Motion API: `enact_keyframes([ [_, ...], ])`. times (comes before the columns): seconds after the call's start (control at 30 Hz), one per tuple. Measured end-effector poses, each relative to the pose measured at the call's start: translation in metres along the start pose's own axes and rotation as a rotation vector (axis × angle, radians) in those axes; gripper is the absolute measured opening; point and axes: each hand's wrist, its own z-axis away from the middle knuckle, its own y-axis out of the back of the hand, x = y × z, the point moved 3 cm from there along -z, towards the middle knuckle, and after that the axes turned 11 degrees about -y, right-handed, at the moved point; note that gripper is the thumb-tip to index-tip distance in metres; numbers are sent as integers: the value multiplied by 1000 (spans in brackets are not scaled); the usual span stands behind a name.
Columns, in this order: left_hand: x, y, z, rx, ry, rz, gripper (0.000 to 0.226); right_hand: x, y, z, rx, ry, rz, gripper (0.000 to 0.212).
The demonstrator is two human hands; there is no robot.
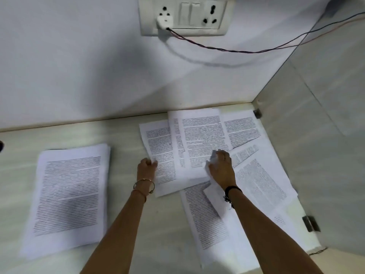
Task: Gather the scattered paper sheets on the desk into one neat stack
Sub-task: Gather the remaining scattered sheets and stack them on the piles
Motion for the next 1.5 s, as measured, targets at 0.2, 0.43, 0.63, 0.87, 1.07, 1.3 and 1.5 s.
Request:
enact_keyframes([
  [0.2,34,-47,-20,-29,-16,-120,42,29,37,-72,-20,-134,-52,66],
  [0.43,54,-71,-13,53,2,-31,54,5,14,-85,-132,172,27,69],
  [0.63,36,-53,-15,111,71,159,75,7,1,-86,-46,86,15,68],
  [0.87,38,-73,-8,-4,131,313,54,-12,-17,-65,-146,153,-90,55],
  [1.07,32,-61,2,158,126,51,33,-2,-17,-51,-193,194,-42,64],
  [1.3,-9,3,27,344,227,194,38,19,-11,-52,-326,289,186,78],
  [1.5,-34,15,64,269,306,277,30,7,-16,-8,-29,297,-22,43],
])
